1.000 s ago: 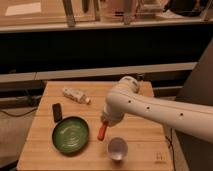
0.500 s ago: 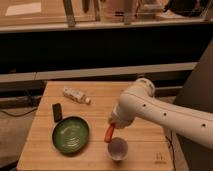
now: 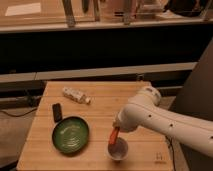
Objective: Place the pepper in the ceramic cup
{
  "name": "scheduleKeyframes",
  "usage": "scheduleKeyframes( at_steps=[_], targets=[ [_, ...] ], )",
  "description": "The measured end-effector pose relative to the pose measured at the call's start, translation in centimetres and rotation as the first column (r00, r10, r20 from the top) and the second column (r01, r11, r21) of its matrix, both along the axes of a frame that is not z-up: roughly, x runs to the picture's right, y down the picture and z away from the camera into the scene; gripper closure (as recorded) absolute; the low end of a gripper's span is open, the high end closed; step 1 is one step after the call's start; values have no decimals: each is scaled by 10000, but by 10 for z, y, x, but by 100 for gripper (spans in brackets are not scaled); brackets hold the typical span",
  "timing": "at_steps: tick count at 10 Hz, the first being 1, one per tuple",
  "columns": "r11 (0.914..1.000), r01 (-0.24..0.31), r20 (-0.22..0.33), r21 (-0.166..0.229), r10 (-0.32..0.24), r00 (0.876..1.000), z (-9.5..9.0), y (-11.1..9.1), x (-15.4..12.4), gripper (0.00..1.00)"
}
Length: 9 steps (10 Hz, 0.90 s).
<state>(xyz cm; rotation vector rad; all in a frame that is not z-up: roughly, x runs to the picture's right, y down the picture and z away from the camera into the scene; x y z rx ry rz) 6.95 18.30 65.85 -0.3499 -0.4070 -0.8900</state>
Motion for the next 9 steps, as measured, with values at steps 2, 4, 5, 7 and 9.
scheduleKeyframes(
  at_steps=[2,4,5,7,9],
  targets=[
    [9983,115,-90,578,-110,9999,0,2,10,100],
    [9945,270,-86,1016,-262,9996,0,2,14,100],
    [9918,357,-74,1223,-350,9994,-1,4,17,100],
    [9883,470,1,1450,-475,9989,-2,6,19,100],
    [9859,548,79,1580,-568,9984,-2,10,20,100]
  ],
)
